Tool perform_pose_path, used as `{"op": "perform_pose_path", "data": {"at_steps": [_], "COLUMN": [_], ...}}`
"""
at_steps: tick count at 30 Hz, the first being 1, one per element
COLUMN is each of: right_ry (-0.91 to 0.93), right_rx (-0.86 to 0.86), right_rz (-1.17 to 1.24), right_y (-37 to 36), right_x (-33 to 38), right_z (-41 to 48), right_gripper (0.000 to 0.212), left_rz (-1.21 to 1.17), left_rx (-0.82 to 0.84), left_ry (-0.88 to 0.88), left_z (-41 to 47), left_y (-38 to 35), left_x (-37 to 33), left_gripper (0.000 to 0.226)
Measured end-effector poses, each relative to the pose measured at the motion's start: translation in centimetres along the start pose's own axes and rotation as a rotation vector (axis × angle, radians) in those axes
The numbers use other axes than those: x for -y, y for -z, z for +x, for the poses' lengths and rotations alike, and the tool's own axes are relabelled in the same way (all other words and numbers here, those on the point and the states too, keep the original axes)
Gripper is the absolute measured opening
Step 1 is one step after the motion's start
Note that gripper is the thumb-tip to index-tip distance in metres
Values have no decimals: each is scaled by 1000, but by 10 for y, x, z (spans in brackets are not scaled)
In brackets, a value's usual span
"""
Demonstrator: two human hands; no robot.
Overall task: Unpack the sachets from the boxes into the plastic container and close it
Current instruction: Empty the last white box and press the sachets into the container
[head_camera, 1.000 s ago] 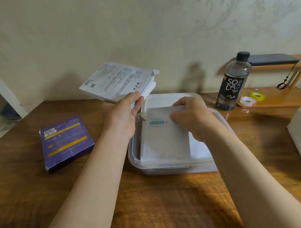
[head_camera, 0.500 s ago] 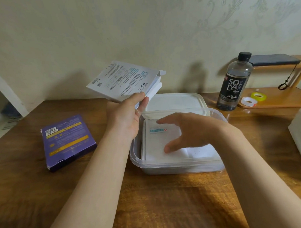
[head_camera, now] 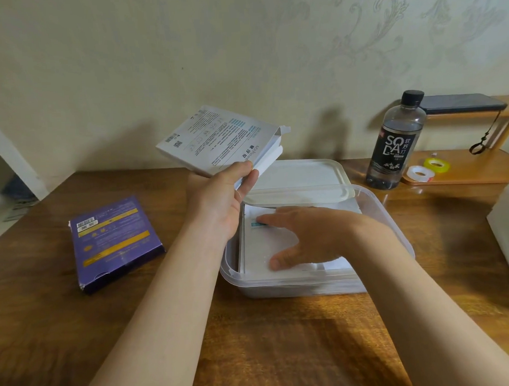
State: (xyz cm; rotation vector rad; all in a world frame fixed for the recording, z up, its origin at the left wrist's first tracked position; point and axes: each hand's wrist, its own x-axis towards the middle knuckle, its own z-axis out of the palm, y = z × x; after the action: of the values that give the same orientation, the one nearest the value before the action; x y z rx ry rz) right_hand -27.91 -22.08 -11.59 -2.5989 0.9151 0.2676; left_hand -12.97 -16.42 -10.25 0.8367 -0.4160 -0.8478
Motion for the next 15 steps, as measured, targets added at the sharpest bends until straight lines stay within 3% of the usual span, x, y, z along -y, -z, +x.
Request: {"op": "perform_pose_path", "data": {"at_steps": [3,5,8,11,15], "right_ry": [-17,-50,-97,-140,-137], "right_rx": [-43,-277,-703,-710,-674], "right_rz": [32,200,757,1191,1362], "right_y": [7,16,26,28,29], "right_x": [1,-3,-9,-6,-3], "right_z": [-5,-9,-8,-6,-8], "right_gripper": [87,62,13,13,20], "left_rz": [8,9,20,44,66], "left_rx": [14,35,78,147,211], "left_ry": [15,35,70,107,121], "left_z": [0,2,2,-2,-7], "left_y": [0,0,-2,-6,-8], "left_x": [0,1,1,3,7], "left_gripper": [46,47,47,43,43]}}
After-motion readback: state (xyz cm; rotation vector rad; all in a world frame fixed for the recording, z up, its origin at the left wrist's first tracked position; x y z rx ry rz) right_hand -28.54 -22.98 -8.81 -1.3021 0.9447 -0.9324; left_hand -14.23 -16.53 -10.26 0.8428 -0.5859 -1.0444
